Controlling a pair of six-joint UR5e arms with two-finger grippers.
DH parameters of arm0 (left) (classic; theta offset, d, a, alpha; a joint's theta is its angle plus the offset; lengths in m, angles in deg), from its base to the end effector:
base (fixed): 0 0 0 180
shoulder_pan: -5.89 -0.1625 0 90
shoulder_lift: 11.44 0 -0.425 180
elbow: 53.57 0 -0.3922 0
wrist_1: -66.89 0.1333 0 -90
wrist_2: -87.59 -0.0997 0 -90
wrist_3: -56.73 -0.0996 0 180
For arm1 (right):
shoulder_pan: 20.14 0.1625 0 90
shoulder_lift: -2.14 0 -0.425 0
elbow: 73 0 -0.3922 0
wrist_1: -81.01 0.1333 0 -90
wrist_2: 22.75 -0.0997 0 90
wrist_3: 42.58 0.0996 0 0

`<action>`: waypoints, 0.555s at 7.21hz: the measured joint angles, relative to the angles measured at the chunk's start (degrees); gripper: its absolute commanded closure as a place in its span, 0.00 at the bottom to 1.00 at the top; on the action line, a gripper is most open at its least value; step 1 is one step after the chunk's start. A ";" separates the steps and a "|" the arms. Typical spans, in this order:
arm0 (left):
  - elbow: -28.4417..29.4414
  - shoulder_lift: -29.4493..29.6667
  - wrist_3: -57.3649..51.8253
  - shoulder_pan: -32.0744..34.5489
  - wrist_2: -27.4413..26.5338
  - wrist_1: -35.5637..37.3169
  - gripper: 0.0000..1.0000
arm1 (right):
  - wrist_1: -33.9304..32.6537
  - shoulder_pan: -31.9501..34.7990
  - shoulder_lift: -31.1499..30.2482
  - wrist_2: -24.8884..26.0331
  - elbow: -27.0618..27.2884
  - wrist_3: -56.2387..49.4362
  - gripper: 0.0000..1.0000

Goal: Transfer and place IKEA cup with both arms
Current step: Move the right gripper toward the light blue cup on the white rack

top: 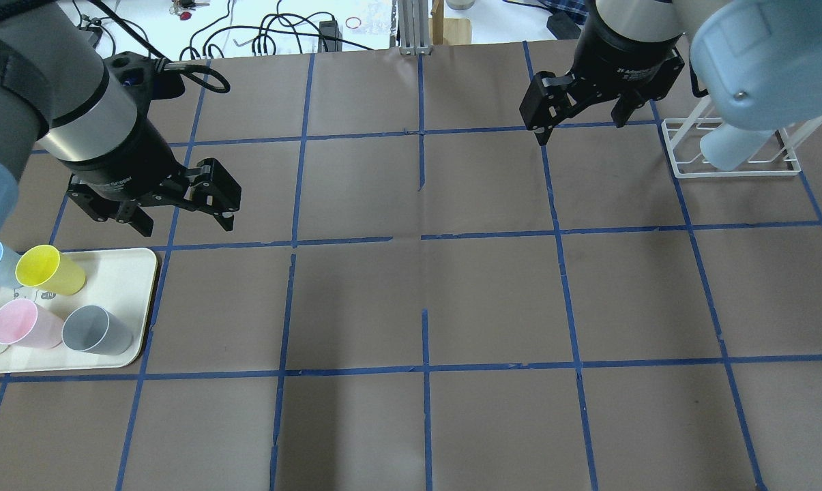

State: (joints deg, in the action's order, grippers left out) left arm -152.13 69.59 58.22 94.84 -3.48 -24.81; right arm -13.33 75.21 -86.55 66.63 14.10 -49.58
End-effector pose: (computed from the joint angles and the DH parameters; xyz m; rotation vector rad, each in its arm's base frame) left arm -0.1237 -0.4257 0.4833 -0.0689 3.1219 0.0350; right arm 0.1815 -0.4965 0.5095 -0.3373 3.1098 -0.1622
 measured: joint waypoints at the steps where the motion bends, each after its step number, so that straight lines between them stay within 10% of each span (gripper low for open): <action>1: 0.04 -0.06 0.00 0.00 -0.03 0.00 0.00 | 0.04 0.00 0.01 0.02 0.00 -0.06 0.00; 4: 0.04 -0.54 0.00 0.00 -0.16 -0.09 0.00 | 0.12 0.00 0.06 0.09 0.00 -0.28 0.00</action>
State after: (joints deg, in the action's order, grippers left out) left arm -152.09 69.05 58.23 94.84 -3.63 -24.91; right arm -13.22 75.22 -86.49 66.72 14.10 -49.86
